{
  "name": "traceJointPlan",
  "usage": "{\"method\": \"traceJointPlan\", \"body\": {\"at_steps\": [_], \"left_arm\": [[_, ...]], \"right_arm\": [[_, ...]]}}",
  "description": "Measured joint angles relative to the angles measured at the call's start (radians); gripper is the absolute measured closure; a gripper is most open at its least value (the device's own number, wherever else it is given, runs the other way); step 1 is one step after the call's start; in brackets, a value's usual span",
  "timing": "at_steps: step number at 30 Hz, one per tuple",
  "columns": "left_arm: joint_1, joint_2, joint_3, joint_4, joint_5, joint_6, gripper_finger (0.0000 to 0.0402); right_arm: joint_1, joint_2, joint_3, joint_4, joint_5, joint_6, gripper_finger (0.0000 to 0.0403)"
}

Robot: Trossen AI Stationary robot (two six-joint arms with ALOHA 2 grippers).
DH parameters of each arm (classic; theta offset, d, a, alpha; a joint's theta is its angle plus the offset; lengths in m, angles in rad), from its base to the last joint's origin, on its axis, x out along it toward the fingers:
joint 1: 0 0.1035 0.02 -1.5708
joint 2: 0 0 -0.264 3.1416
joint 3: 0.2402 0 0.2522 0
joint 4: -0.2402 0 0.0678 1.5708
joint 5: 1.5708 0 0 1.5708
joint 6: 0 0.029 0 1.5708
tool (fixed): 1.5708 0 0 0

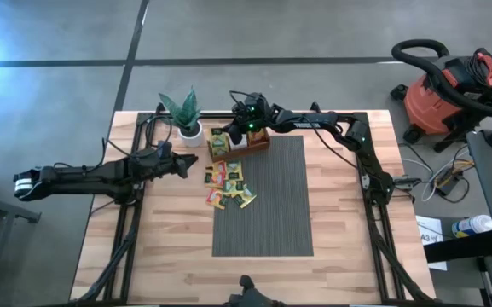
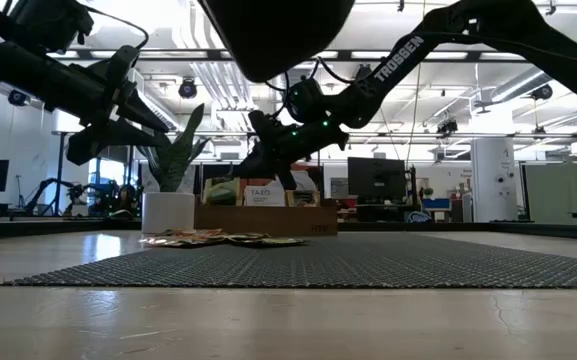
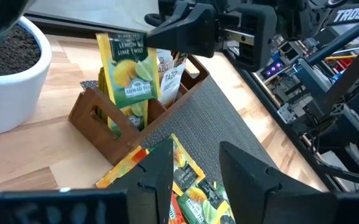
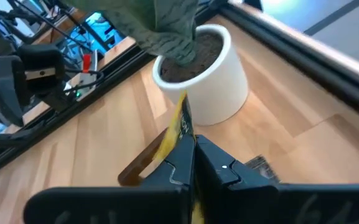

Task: Pick & Place Tea
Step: Put the yellow tea bag into the left compartment of the wooden organizer

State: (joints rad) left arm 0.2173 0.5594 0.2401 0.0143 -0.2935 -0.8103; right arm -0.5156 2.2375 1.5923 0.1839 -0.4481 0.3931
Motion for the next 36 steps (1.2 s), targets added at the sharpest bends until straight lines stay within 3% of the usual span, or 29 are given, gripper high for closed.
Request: {"method": "traceJointPlan", "body": {"at_steps": [7, 24, 36], "left_arm": [[0.0, 0.0, 0.0, 0.0, -0.017, 0.001, 0.0278], [0.0, -0.001, 0.0, 0.011, -0.021, -0.001, 0.0278], [0.0, -0.001, 0.001, 0.013, -0.021, -0.001, 0.0278]], "right_arm": [[0.001, -0.002, 0.023, -0.073, -0.048, 0.005, 0.0394], [0.01, -0.003, 0.023, -0.076, -0.043, 0.025, 0.0394], [0.023, -0.003, 0.023, -0.076, -0.047, 0.056, 0.0328]]}}
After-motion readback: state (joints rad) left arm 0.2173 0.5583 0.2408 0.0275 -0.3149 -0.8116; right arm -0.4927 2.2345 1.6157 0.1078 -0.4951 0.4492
